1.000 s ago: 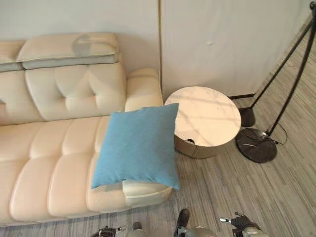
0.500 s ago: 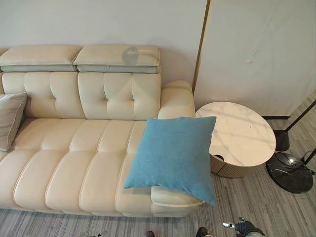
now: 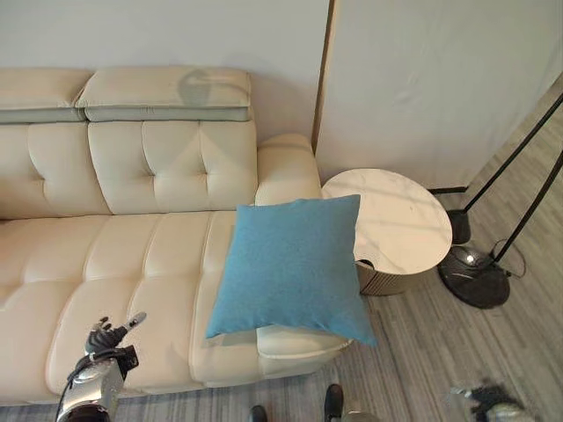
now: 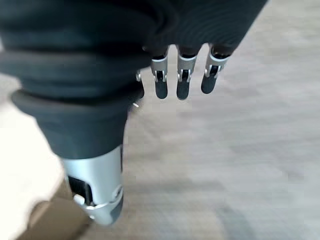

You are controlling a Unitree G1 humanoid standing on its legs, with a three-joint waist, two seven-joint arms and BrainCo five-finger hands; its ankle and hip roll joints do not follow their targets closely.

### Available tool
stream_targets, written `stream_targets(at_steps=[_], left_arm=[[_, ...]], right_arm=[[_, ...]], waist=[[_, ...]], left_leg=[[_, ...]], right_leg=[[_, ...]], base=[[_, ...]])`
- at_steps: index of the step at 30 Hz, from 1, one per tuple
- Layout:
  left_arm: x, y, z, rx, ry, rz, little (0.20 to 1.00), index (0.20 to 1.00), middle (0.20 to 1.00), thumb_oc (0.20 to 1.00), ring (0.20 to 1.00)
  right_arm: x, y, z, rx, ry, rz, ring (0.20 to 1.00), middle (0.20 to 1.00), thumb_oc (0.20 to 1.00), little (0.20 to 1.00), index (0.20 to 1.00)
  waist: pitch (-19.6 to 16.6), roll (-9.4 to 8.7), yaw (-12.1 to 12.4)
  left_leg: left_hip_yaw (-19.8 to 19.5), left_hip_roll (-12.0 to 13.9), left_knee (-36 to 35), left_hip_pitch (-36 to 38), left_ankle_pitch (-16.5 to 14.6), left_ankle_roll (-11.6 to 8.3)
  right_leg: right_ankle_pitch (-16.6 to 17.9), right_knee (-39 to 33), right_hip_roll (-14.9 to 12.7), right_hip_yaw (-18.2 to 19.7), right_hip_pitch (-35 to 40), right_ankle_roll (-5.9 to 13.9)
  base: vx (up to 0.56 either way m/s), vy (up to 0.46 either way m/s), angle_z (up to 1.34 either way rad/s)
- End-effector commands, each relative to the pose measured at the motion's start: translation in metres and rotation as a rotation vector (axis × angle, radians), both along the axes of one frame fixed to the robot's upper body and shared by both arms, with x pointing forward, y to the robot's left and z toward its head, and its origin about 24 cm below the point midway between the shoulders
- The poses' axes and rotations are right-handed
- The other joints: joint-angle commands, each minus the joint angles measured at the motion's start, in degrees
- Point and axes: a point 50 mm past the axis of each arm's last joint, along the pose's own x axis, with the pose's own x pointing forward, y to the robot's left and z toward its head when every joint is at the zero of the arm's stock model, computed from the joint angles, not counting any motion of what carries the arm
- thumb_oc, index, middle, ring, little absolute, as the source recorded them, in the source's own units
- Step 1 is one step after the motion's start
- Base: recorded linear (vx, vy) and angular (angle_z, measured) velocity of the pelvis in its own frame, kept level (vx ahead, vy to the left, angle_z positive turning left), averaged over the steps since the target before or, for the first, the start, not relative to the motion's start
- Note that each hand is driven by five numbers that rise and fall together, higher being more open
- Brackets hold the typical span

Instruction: Pick up all the scattered cushions and arrange them neatly on the sofa.

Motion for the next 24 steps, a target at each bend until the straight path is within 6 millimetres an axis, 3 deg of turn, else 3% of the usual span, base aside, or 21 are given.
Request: stream_targets(at_steps=[1, 2, 3, 6, 9, 13, 15, 16, 19, 23, 24], left_arm=[[0.016, 0.017, 0.021, 0.033, -0.067, 0.023, 1.000, 1.000, 1.000, 1.000, 1.000], [0.020, 0.015, 0.022, 0.033, -0.064, 0.014, 1.000, 1.000, 1.000, 1.000, 1.000], [0.021, 0.015, 0.022, 0.033, -0.065, 0.014, 1.000, 1.000, 1.000, 1.000, 1.000], [0.044, 0.001, 0.022, 0.049, -0.043, -0.056, 1.000, 1.000, 1.000, 1.000, 1.000], [0.049, -0.005, 0.021, 0.048, -0.038, -0.072, 1.000, 1.000, 1.000, 1.000, 1.000], [0.069, -0.034, 0.012, 0.036, -0.012, -0.134, 1.000, 1.000, 1.000, 1.000, 1.000], [0.072, -0.037, 0.011, 0.034, -0.012, -0.140, 1.000, 1.000, 1.000, 1.000, 1.000], [0.082, -0.049, 0.011, 0.016, -0.017, -0.155, 1.000, 1.000, 1.000, 1.000, 1.000], [0.092, -0.056, 0.014, 0.022, -0.027, -0.173, 1.000, 1.000, 1.000, 1.000, 1.000], [0.123, -0.077, 0.033, 0.045, -0.088, -0.234, 1.000, 1.000, 1.000, 1.000, 1.000], [0.123, -0.077, 0.033, 0.045, -0.089, -0.234, 1.000, 1.000, 1.000, 1.000, 1.000]], right_arm=[[0.061, -0.006, 0.041, -0.107, -0.139, 0.121, 1.000, 1.000, 1.000, 1.000, 1.000], [0.074, -0.003, 0.049, -0.113, -0.177, 0.138, 1.000, 1.000, 1.000, 1.000, 1.000], [0.074, -0.003, 0.049, -0.113, -0.178, 0.138, 1.000, 1.000, 1.000, 1.000, 1.000], [0.126, 0.030, 0.072, -0.122, -0.311, 0.237, 1.000, 1.000, 1.000, 1.000, 1.000], [0.136, 0.041, 0.076, -0.119, -0.343, 0.261, 1.000, 1.000, 1.000, 1.000, 1.000], [0.172, 0.085, 0.094, -0.102, -0.454, 0.339, 1.000, 1.000, 1.000, 1.000, 1.000], [0.175, 0.089, 0.095, -0.100, -0.463, 0.343, 1.000, 1.000, 1.000, 1.000, 1.000], [0.185, 0.107, 0.100, -0.067, -0.507, 0.357, 1.000, 1.000, 1.000, 1.000, 1.000], [0.194, 0.122, 0.105, -0.045, -0.537, 0.374, 1.000, 1.000, 1.000, 1.000, 1.000], [0.211, 0.160, 0.121, -0.026, -0.604, 0.462, 1.000, 1.000, 1.000, 1.000, 1.000], [0.211, 0.160, 0.121, -0.026, -0.604, 0.462, 1.000, 1.000, 1.000, 1.000, 1.000]], waist=[[-1.5, -0.96, 1.0], [-1.7, -0.85, 1.0], [-1.6, -0.85, 1.0], [-1.4, -0.37, 0.9], [-1.3, -0.35, 0.9], [-0.2, -0.51, 1.4], [-0.2, -0.55, 1.4], [0.5, -0.79, 1.4], [1.2, -1.12, 1.4], [3.2, -1.70, 1.1], [3.1, -1.71, 1.1]], left_leg=[[-3.3, 1.5, -0.3, -0.3, -2.1, -2.78], [-3.3, 1.4, -0.3, -0.2, -2.2, -2.81], [-3.3, 1.4, -0.3, -0.1, -2.2, -2.80], [-3.4, 1.3, -0.3, 0.1, -2.7, -2.84], [-3.4, 1.3, -0.3, 0.0, -2.7, -2.81], [-3.6, 1.3, -0.3, -1.6, -2.4, -2.65], [-3.7, 1.3, -0.3, -2.0, -2.4, -2.64], [-3.8, 1.2, -0.3, -2.7, -2.2, -2.60], [-3.9, 1.2, -0.3, -4.0, -1.9, -2.52], [-4.2, 1.1, -0.3, -7.3, -1.1, -2.34], [-4.2, 1.1, -0.3, -7.4, -1.0, -2.33]], right_leg=[[-7.1, 0.1, 0.2, -0.2, 2.8, 2.46], [-7.2, 0.1, 0.2, -0.2, 3.0, 2.51], [-7.2, 0.1, 0.2, -0.2, 3.0, 2.51], [-7.5, 0.1, 0.0, -0.1, 3.6, 2.49], [-7.5, 0.1, -0.1, 0.0, 3.5, 2.47], [-7.3, 0.1, -0.3, -0.3, 2.3, 2.35], [-7.3, 0.1, -0.4, -0.3, 2.0, 2.33], [-7.2, 0.1, -0.4, -0.3, 1.4, 2.29], [-6.9, 0.1, -0.5, -0.3, 0.3, 2.25], [-5.9, 0.1, -0.7, 0.1, -3.1, 2.20], [-5.9, 0.1, -0.7, 0.1, -3.2, 2.20]], base=[[0.07, 0.013, -0.03], [0.07, 0.013, -0.03], [0.07, 0.024, -0.02], [0.06, 0.028, 0.03], [0.02, 0.021, 0.05], [0.00, 0.033, 0.04], [0.00, 0.028, 0.05], [-0.03, 0.034, 0.13], [-0.04, 0.030, 0.06], [-0.06, 0.041, 0.01], [-0.05, 0.048, -0.01]])
